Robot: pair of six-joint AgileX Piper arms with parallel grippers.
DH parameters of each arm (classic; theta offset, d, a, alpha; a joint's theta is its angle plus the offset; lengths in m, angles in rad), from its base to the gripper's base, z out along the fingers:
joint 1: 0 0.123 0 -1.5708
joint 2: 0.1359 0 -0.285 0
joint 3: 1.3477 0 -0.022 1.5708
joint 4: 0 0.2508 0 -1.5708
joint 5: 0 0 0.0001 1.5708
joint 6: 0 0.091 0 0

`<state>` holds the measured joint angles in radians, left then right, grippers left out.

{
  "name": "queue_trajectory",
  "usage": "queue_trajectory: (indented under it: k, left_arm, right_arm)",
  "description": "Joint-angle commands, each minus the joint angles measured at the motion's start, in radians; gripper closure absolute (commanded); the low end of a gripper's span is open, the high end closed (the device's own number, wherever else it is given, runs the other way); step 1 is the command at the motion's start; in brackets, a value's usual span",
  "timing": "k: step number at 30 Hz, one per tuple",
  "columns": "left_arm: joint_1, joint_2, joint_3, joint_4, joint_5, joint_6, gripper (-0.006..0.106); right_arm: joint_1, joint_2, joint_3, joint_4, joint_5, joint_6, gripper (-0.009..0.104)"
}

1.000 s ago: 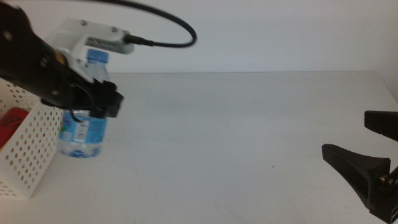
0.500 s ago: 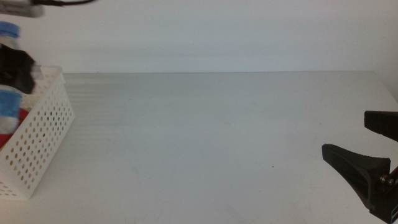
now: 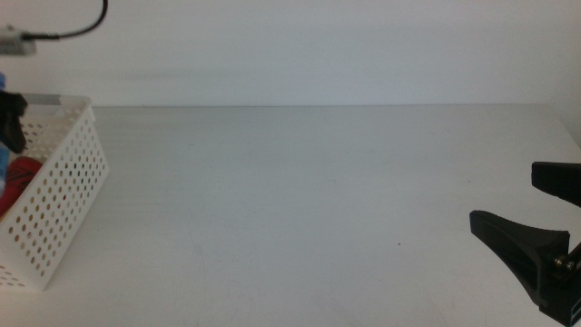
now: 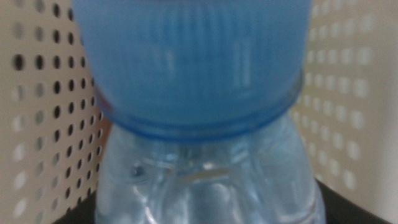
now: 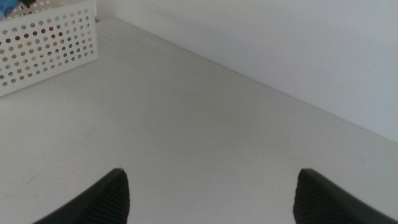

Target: Use arms to grab the bottles and put them into the dustbin to the left of the table.

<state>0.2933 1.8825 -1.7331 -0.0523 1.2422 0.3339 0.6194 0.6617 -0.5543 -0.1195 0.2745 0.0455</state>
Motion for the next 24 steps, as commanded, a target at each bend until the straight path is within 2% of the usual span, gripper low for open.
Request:
queue_trajectory:
  k: [1,5,9,12,17,19,24]
  left_arm:
    - [0.001,-0.023,-0.040,-0.007,0.074,0.000,0.105]
    - [0.001,0.008,-0.039,0.020,0.074,0.023,0.103]
    - [0.001,0.027,-0.039,0.022,0.074,0.045,0.089]
    - [0.001,0.041,-0.039,0.019,0.074,0.079,0.071]
    - [0.000,0.069,-0.039,0.009,0.074,0.089,0.023]
    - [0.000,0.079,-0.039,0.001,0.074,0.090,0.010]
    - [0.000,0.076,-0.039,-0.007,0.074,0.084,0.010]
  right_arm:
    - [-0.005,-0.001,-0.024,-0.006,-0.067,-0.008,0.020]
    - [-0.005,-0.001,-0.024,-0.007,-0.067,-0.008,0.020]
    - [-0.005,-0.001,-0.024,-0.007,-0.067,-0.008,0.020]
    - [-0.005,-0.001,-0.024,-0.007,-0.067,-0.008,0.020]
    - [-0.005,-0.001,-0.024,-0.007,-0.067,-0.008,0.020]
    - [-0.005,-0.001,-0.024,-0.007,-0.067,-0.008,0.020]
    - [-0.005,-0.001,-0.024,-0.006,-0.067,-0.008,0.020]
